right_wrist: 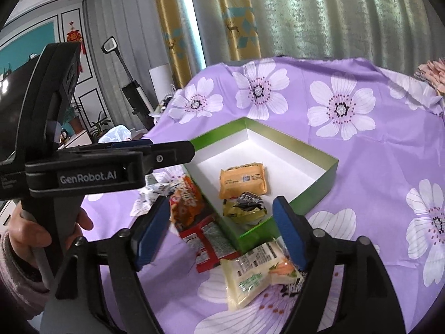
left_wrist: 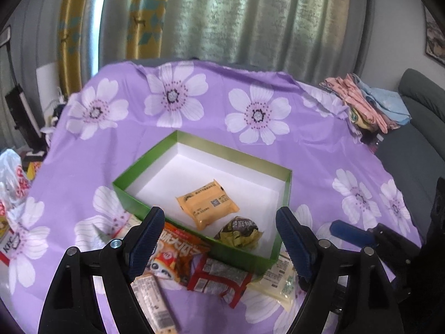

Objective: Organize snacks
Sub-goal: 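Lower the orange bread pack into the box and open the left tool, then grasp the white-and-green snack bag with the left tool, then carry the white-and-green snack bag over the green box and lower it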

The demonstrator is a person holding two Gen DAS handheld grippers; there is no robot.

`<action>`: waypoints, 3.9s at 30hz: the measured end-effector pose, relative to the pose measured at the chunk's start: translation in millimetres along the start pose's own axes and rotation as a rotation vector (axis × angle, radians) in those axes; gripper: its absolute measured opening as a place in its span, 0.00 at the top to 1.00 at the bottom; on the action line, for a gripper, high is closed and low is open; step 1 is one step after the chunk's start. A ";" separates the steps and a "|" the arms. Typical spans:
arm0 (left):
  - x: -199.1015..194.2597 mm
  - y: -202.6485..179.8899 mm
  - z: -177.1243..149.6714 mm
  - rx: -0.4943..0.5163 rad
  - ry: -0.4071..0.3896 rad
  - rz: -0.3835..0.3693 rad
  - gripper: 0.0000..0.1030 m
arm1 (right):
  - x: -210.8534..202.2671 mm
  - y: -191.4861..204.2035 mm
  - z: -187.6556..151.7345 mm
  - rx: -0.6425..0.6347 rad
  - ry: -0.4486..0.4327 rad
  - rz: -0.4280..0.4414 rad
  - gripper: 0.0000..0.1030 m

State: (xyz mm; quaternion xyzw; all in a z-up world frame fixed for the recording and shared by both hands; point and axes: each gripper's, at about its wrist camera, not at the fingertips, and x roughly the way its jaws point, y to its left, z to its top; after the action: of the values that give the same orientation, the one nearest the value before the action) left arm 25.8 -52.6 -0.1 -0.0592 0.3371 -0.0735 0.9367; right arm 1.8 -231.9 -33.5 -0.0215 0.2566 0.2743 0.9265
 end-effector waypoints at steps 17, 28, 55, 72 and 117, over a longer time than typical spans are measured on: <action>-50.1 -11.8 -29.4 0.030 -0.046 0.035 0.20 | -50.9 24.2 -18.7 -0.032 -0.032 -0.010 0.03; -32.1 1.7 -66.9 -0.048 0.090 -0.022 0.20 | -61.9 2.0 -50.2 0.030 0.026 -0.044 0.01; 56.8 -22.4 -99.3 -0.342 0.385 -0.326 0.20 | 4.6 -56.1 -87.5 0.054 0.198 -0.023 0.05; 93.3 -28.3 -101.2 -0.432 0.419 -0.322 0.20 | 63.4 -68.0 -73.4 0.012 0.283 0.171 0.18; 2.6 -33.4 -52.9 -0.155 0.177 -0.365 0.54 | -11.6 -4.5 -43.5 -0.025 0.094 0.116 0.65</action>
State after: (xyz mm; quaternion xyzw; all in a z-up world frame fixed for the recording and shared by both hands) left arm -9.3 -89.1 -36.9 -0.1844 0.4062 -0.2206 0.8674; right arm -24.3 -249.3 -66.0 -0.0310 0.2971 0.3294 0.8957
